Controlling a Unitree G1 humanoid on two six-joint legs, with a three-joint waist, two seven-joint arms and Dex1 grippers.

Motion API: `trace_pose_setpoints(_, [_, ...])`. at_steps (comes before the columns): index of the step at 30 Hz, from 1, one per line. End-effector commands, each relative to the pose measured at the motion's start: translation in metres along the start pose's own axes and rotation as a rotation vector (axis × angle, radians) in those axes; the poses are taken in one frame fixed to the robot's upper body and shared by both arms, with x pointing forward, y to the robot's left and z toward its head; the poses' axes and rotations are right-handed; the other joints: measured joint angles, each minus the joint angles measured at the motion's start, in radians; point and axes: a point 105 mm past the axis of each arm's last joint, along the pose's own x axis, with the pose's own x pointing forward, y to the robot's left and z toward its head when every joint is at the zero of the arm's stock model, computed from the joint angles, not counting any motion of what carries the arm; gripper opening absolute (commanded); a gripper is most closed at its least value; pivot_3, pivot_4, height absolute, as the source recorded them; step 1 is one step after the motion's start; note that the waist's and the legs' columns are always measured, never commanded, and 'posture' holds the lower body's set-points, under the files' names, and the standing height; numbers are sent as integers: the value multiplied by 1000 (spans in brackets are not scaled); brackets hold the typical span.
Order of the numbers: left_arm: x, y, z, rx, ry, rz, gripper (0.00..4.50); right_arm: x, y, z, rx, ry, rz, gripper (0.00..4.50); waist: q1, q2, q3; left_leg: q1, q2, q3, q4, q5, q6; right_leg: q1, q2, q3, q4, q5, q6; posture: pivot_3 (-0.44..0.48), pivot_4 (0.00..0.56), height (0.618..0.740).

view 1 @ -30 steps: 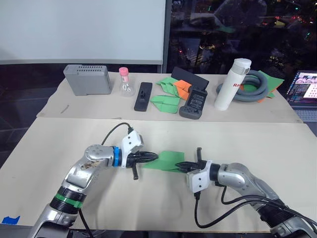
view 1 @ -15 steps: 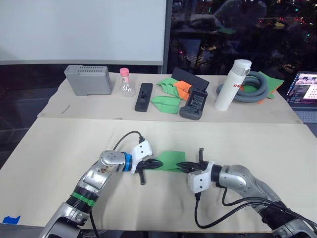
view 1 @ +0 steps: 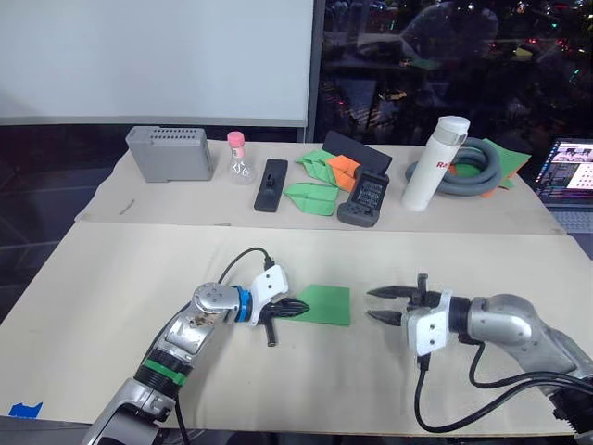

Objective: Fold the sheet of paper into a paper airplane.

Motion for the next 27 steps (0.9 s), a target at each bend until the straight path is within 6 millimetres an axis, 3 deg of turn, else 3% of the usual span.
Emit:
trace_pose_setpoints(1, [1, -7, -20, -47, 64, 0, 0, 6, -12, 16, 187, -59, -25, 749, 1, 0, 0, 0, 0, -1, 0, 0, 0, 0, -1, 0, 0, 0, 0, 0, 150, 740])
trace_pose_setpoints(3, [1, -8, -17, -61, 50, 3, 0, 13, -2, 14, 242, -47, 4, 64, 3, 0, 0, 0, 0, -1, 0, -1, 1, 0, -7, -1, 0, 0, 0, 0, 150, 740])
trace_pose_setpoints(7, [-2, -12, -13, -66, 39, -6, 0, 38, 7, 11, 408, -33, -29, 24, 3, 0, 0, -2, -1, -1, -1, -2, 2, -1, -10, -2, 0, 0, 0, 0, 150, 740])
trace_pose_setpoints(10, [-5, -9, -14, -73, 45, 1, 0, 51, 27, 4, 455, 23, 43, 24, 3, 1, 0, -7, -2, -1, 0, -2, 2, -8, -11, -2, 1, 0, 0, 0, 150, 740])
trace_pose_setpoints(19, [-18, -13, -12, -96, 5, 28, 0, 49, 61, -16, 541, 154, 113, 24, 2, 1, -1, -13, -3, 0, 0, -1, 2, -14, -7, -3, 2, 0, 0, 0, 150, 740])
trace_pose_setpoints(23, [-21, -14, -16, -113, 15, 58, 0, 43, 56, -19, 552, 160, 81, 24, 3, 1, -1, -11, -3, 0, 0, -1, 2, -13, -7, -3, 2, 0, 0, 0, 150, 740])
trace_pose_setpoints(27, [-18, -12, -18, -123, 23, 93, 0, 39, 21, -15, 603, 92, -50, 24, 6, 1, -1, -12, -4, 0, 0, -1, 2, -13, -7, -3, 1, 0, 0, 0, 150, 740])
